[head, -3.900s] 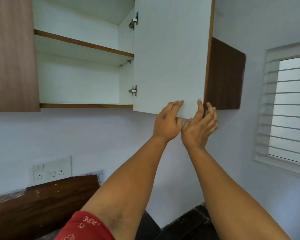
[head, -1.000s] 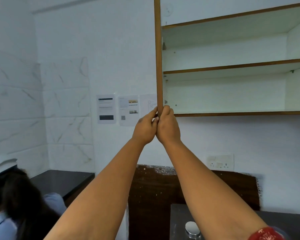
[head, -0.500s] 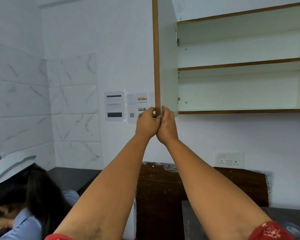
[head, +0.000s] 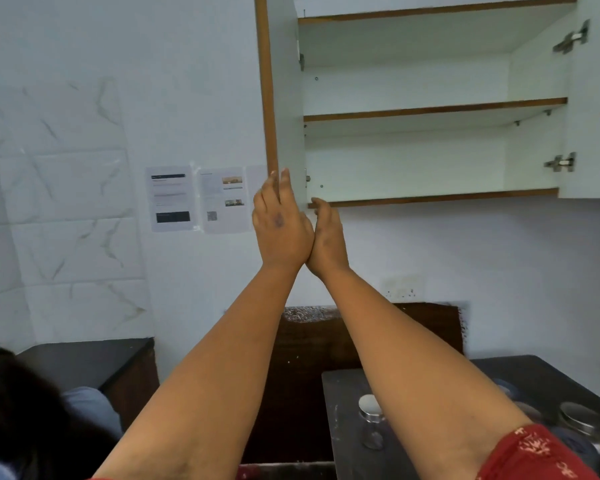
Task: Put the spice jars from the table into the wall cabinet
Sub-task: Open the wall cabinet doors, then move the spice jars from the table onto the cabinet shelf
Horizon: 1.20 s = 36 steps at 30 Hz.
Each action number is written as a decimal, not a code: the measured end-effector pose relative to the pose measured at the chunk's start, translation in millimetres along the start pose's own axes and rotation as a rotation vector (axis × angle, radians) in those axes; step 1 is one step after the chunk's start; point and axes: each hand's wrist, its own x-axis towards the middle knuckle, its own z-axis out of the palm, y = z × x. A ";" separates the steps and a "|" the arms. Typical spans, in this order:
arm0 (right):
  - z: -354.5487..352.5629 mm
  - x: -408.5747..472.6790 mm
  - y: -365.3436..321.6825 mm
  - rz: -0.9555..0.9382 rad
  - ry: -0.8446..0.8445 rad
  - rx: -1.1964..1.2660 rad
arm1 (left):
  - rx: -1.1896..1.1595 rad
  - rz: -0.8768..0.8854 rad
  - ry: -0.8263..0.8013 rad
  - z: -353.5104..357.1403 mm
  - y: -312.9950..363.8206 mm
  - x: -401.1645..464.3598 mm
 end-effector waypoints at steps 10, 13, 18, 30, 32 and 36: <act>-135.5 -38.8 93.1 -0.004 0.326 -0.548 | -0.399 -0.034 -0.186 59.9 89.1 -92.6; -181.5 -65.4 134.8 0.061 0.357 -0.618 | -0.434 -0.050 -0.306 89.8 109.5 -140.8; -255.8 -128.3 218.4 0.238 0.337 -0.713 | -0.379 -0.026 -0.548 146.0 133.6 -226.4; -317.6 -239.9 374.5 0.719 -0.149 -0.750 | -0.079 -0.489 -1.337 204.6 156.9 -422.9; -313.8 -251.1 386.3 0.784 -0.250 -0.696 | -0.042 -0.472 -1.421 209.4 155.3 -433.2; -308.2 -262.9 401.5 0.877 -0.407 -0.652 | 0.024 -0.382 -1.494 220.5 152.6 -447.1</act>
